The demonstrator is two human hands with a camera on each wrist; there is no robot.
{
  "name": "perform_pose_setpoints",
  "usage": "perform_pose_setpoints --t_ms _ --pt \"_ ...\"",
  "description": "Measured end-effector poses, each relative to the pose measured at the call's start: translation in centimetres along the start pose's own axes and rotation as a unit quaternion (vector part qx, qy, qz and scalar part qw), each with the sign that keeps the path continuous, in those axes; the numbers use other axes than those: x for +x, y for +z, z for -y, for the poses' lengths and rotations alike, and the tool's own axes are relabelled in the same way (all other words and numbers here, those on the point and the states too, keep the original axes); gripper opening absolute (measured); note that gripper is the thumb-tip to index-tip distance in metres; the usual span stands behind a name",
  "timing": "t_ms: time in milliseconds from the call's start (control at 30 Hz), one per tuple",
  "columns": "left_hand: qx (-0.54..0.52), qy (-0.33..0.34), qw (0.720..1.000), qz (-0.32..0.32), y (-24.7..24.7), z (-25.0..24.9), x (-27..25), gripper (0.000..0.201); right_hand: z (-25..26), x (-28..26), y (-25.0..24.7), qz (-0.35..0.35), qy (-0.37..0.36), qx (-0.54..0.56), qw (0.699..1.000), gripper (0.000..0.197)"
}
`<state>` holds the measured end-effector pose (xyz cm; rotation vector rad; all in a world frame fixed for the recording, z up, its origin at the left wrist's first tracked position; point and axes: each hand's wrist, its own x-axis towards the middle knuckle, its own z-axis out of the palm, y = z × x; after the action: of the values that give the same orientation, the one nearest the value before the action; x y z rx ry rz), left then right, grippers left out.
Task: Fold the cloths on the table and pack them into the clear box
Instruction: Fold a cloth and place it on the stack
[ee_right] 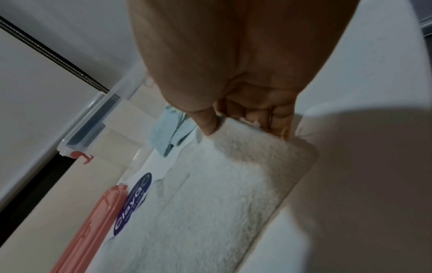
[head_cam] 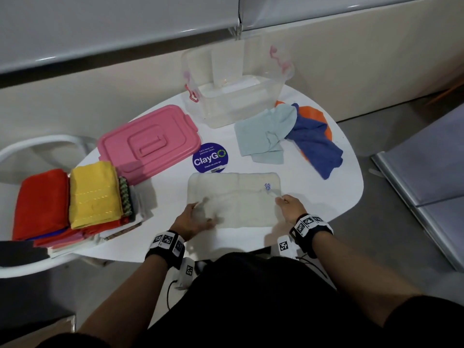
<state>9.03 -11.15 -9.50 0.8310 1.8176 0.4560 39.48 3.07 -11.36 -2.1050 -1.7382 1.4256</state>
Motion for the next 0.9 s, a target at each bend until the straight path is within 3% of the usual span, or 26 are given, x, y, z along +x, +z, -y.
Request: perform_pose_setpoints --t_ms 67,200,233,333,433,533,633,733,800,900 --pt "0.059 -0.016 0.997 -0.042 0.6 0.1 0.3 0.081 -0.3 0.0 0.3 0.005 0.022 -0.035 0.999 0.031" --pt "0.003 -0.045 0.994 -0.098 0.2 -0.1 0.7 0.062 0.3 0.0 0.5 0.013 0.033 -0.063 0.997 0.025" --pt "-0.003 -0.04 0.994 -0.103 0.0 0.0 0.8 0.06 0.6 0.0 0.4 0.014 0.038 -0.06 0.997 0.029" --pt "0.008 -0.033 0.988 -0.148 -0.3 0.3 1.6 0.028 1.5 -0.1 0.4 0.017 0.048 -0.072 0.996 0.037" --pt "-0.033 -0.008 0.978 -0.208 -0.2 0.0 1.9 0.018 1.5 0.0 0.5 0.01 0.052 -0.093 0.994 0.039" --pt "-0.016 0.003 0.981 -0.195 0.4 0.4 2.1 0.016 1.1 0.1 0.4 -0.005 0.063 -0.106 0.992 0.04" --pt "0.023 -0.039 0.987 -0.154 1.1 1.6 2.2 0.022 1.2 0.0 0.2 -0.008 0.073 -0.121 0.99 0.041" --pt "0.033 -0.053 0.986 -0.154 1.2 1.2 2.1 0.03 1.9 0.2 0.2 -0.003 0.067 -0.12 0.99 0.041" --pt "0.081 -0.054 0.983 -0.153 1.0 0.3 2.3 0.039 2.6 0.4 0.4 -0.005 0.05 -0.099 0.994 0.038" --pt "0.17 -0.06 0.972 -0.152 0.6 -1.2 3.1 0.034 3.6 0.9 0.6 -0.007 0.023 -0.09 0.996 0.028"
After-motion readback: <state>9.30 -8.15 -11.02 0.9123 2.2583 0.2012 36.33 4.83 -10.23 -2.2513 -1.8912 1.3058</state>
